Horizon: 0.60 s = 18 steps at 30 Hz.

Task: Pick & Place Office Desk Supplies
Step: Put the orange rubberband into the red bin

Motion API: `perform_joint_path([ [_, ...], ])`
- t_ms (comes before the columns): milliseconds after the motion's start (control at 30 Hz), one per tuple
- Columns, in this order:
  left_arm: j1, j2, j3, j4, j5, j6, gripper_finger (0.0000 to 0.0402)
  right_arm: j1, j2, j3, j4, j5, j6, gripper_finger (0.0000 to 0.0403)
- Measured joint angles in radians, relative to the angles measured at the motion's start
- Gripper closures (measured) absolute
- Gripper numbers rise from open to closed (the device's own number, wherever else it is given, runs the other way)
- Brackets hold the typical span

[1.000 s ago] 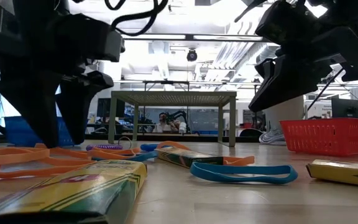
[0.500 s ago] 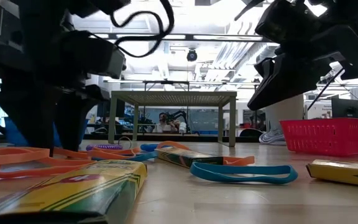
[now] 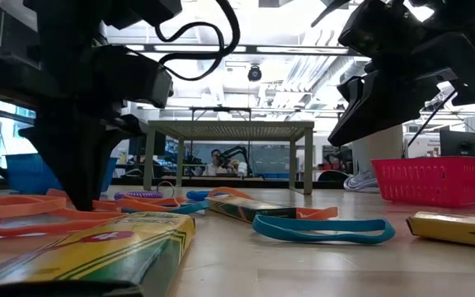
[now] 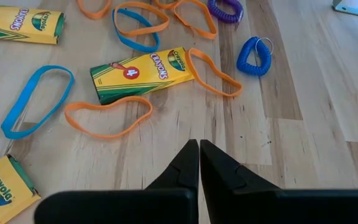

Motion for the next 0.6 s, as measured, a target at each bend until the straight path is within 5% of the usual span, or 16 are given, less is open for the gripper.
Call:
perform_joint_path([
  [200, -0.036, -0.035, 0.03, -0.015, -0.118, 0.088, 0.04, 0.0, 0.0, 0.0, 0.041, 0.005, -0.017, 0.04],
  [400, -0.081, -0.166, 0.093, -0.206, -0.193, -0.056, 0.04, 0.053, 0.0, 0.0, 0.089, 0.157, -0.07, 0.04],
  [600, -0.112, -0.271, 0.097, 0.1, -0.219, 0.098, 0.04, 0.104, 0.0, 0.0, 0.138, 0.279, -0.098, 0.04],
])
